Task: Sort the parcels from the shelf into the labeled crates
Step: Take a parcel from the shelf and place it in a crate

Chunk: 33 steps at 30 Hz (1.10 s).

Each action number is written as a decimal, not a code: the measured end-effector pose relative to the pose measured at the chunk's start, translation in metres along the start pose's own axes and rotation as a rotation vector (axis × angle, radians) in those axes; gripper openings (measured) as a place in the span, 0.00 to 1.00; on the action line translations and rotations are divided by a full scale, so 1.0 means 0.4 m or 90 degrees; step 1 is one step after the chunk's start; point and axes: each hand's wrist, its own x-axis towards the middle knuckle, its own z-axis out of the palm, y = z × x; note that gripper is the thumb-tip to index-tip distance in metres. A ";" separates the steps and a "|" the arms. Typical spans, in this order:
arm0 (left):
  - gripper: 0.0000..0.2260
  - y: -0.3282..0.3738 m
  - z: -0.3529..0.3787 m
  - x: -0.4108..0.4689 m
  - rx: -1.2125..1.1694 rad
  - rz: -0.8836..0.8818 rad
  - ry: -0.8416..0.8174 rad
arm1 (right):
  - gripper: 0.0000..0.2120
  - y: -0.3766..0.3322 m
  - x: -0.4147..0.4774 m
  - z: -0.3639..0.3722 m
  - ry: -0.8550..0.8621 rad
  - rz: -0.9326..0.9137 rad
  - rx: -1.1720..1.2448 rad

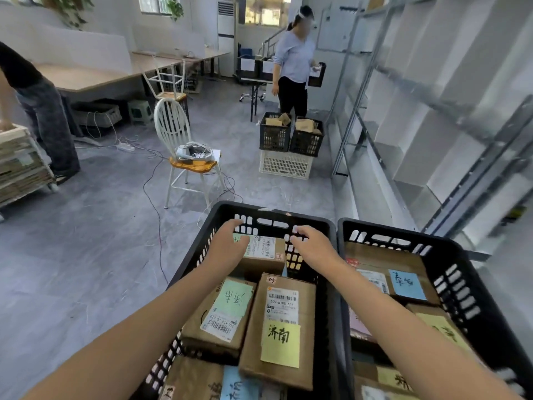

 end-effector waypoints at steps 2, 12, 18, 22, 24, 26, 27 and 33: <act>0.22 0.031 0.002 -0.016 0.019 0.041 -0.024 | 0.22 -0.019 -0.042 -0.036 0.043 -0.024 -0.031; 0.22 0.102 0.085 -0.136 0.052 0.259 -0.165 | 0.24 0.033 -0.340 -0.113 0.168 0.032 -0.116; 0.24 0.217 0.136 -0.250 0.079 0.393 -0.225 | 0.25 0.043 -0.524 -0.212 0.249 0.081 -0.167; 0.25 0.341 0.177 -0.334 0.086 0.513 -0.252 | 0.25 0.048 -0.656 -0.312 0.325 0.110 -0.178; 0.24 0.412 0.206 -0.384 0.067 0.563 -0.260 | 0.24 0.057 -0.730 -0.368 0.367 0.132 -0.190; 0.24 0.482 0.241 -0.445 0.044 0.595 -0.274 | 0.25 0.071 -0.814 -0.422 0.400 0.162 -0.206; 0.24 0.516 0.257 -0.482 0.034 0.603 -0.288 | 0.26 0.077 -0.860 -0.447 0.412 0.176 -0.216; 0.24 0.682 0.353 -0.712 -0.010 0.686 -0.366 | 0.26 0.085 -1.133 -0.560 0.526 0.230 -0.226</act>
